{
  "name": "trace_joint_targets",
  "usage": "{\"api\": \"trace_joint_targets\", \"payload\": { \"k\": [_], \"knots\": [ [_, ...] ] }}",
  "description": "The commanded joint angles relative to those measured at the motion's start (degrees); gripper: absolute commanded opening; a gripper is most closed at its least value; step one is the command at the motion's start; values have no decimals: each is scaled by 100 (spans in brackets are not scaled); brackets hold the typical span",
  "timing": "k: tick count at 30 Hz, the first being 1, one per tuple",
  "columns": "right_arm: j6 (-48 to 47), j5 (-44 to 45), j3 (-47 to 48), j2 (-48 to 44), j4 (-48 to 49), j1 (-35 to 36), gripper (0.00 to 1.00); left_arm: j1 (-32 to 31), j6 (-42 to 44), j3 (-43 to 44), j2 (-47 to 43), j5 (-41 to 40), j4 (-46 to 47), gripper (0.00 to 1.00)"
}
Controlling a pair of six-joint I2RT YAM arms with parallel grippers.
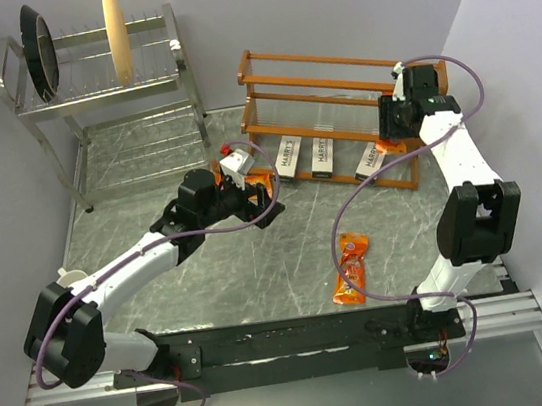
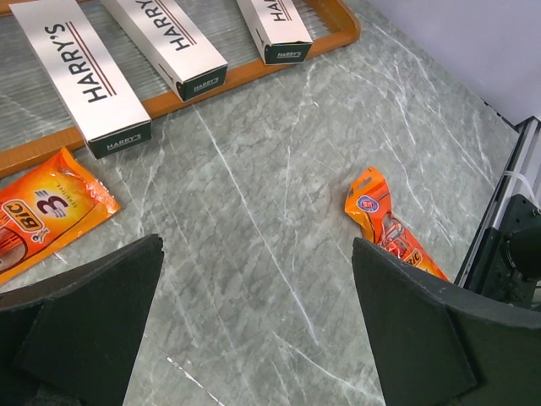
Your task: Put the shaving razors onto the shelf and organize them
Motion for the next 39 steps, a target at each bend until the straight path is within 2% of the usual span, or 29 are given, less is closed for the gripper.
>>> {"api": "trace_joint_targets", "payload": {
  "k": [1,7,20,24,25,26,29,31,33,35,36,39],
  "knots": [
    [5,162,86,-337,385,-8,71,-71,-96,43,-22,142,325,100],
    [58,206,-64,-670,350,-8,79,-159,-87,60,13,141,361,99],
    [58,-83,-872,-2233,-395,-17,82,-282,0,-116,-13,115,256,100],
    [-493,-356,-1512,-2955,-397,-17,83,-1054,448,-10,136,-384,-175,99],
    [-670,-469,-1654,-3104,-362,-25,82,-1351,431,42,301,-534,-315,99],
    [-1037,-697,-1794,-3393,-345,-25,82,-1415,222,95,399,-553,-377,99],
    [-1365,-735,-2164,-3790,-493,-25,83,-1521,-147,148,733,-649,-369,100],
    [-1375,-655,-2323,-3896,-607,-25,84,-1713,-193,244,1048,-544,-395,99],
    [-1821,-1012,-2472,-4019,-818,-25,82,-1872,-219,455,1365,-597,-387,99],
    [-2251,-1077,-2560,-4203,-933,-25,82,-1978,-123,570,1498,-641,-150,99],
    [-2245,-729,-2665,-4300,-881,-34,84,-1987,-9,649,1664,-615,-88,99],
    [-2263,-707,-2675,-4617,-986,-245,87,-1970,544,1298,2216,-178,-227,99]
  ]
}}
